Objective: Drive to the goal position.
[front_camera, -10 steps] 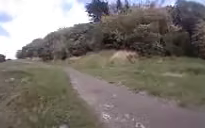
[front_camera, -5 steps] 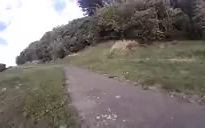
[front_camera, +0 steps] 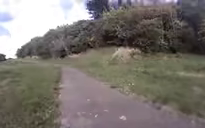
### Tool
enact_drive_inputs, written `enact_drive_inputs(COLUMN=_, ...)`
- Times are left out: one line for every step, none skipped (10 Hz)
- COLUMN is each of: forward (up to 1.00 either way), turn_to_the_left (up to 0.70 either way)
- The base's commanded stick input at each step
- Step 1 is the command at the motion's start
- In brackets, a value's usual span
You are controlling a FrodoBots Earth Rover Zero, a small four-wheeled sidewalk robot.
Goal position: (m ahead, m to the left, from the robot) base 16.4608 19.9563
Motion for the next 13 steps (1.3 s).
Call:
enact_drive_inputs(forward=1.0, turn_to_the_left=0.4)
enact_drive_inputs(forward=1.0, turn_to_the_left=0.4)
enact_drive_inputs(forward=1.0, turn_to_the_left=0.39)
enact_drive_inputs(forward=1.0, turn_to_the_left=0.38)
enact_drive_inputs(forward=1.0, turn_to_the_left=0.36)
enact_drive_inputs(forward=1.0, turn_to_the_left=0.38)
enact_drive_inputs(forward=1.0, turn_to_the_left=0.4)
enact_drive_inputs(forward=1.0, turn_to_the_left=0.4)
enact_drive_inputs(forward=1.0, turn_to_the_left=0.4)
enact_drive_inputs(forward=1.0, turn_to_the_left=0.22)
enact_drive_inputs(forward=1.0, turn_to_the_left=0.08)
enact_drive_inputs(forward=1.0, turn_to_the_left=0.01)
enact_drive_inputs(forward=1.0, turn_to_the_left=0.0)
